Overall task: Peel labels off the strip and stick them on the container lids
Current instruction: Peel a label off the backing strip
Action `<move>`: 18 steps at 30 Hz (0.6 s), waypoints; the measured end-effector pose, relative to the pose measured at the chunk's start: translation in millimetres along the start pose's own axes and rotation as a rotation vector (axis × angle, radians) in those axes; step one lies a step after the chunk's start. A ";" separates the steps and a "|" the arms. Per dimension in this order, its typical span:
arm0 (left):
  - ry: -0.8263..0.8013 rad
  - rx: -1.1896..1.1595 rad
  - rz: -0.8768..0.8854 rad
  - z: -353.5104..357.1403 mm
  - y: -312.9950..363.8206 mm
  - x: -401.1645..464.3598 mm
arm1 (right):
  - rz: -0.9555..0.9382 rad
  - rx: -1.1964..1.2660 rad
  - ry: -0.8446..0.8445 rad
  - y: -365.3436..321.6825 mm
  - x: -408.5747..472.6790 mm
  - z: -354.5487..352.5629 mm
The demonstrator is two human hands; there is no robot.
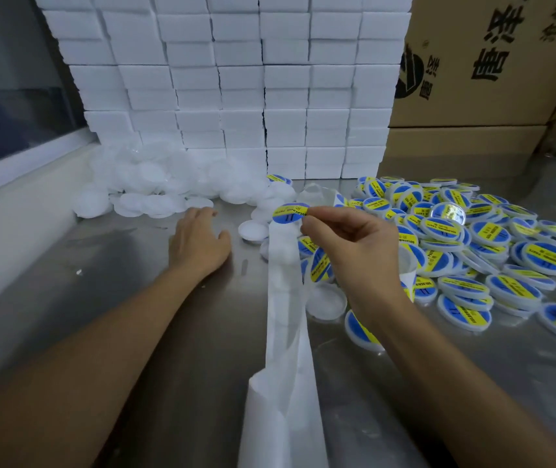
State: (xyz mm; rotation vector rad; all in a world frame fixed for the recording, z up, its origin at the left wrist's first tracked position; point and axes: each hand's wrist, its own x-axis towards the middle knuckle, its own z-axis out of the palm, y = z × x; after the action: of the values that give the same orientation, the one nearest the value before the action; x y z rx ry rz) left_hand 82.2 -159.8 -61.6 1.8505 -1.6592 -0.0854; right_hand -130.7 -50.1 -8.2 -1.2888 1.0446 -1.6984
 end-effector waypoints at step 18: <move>0.064 0.071 -0.134 21.7 -23.8 67.2 | 0.157 0.010 -0.166 14.0 -4.9 8.1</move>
State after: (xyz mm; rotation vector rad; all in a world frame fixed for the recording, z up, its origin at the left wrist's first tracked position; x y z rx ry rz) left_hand 106.5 -230.1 -66.2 1.9961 -1.5117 -0.0233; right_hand -120.5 -52.4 -21.6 -1.2829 1.0107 -1.4517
